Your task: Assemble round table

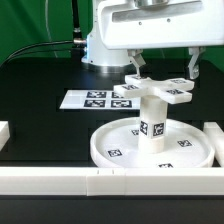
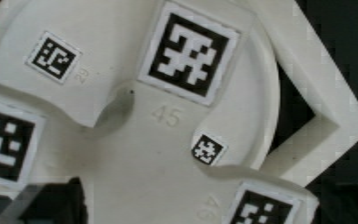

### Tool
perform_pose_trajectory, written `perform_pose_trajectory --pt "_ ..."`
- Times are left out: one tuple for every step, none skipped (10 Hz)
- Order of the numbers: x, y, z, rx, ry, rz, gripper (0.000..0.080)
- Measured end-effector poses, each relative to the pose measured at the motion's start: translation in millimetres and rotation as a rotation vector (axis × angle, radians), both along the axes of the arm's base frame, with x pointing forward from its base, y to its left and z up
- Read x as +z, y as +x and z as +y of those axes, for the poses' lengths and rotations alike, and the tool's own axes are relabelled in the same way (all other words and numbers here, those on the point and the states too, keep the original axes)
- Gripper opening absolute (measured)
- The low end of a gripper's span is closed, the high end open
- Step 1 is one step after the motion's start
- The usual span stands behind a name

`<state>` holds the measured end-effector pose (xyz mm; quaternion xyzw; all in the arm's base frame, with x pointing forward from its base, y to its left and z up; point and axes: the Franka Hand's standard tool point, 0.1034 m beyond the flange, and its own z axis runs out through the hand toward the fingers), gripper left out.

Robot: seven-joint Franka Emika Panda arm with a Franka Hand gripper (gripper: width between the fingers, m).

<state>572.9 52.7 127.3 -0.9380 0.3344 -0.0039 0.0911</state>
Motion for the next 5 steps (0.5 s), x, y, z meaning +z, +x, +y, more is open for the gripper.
perform_pose_trajectory --pt "-0.3 -0.1 -0.1 0.104 -0.008 -0.017 0.0649" --pt "-0.5 -0.2 -0.2 0.158 -0.012 -0.026 0.0649" --pt "-0.5 0.1 -1.0 0.301 -0.036 -0.046 0.0649" --pt "0.8 1.8 -1.4 0.535 -0.095 -0.068 0.0649" --pt "1.5 2.3 1.6 0.572 -0.103 -0.072 0.0649"
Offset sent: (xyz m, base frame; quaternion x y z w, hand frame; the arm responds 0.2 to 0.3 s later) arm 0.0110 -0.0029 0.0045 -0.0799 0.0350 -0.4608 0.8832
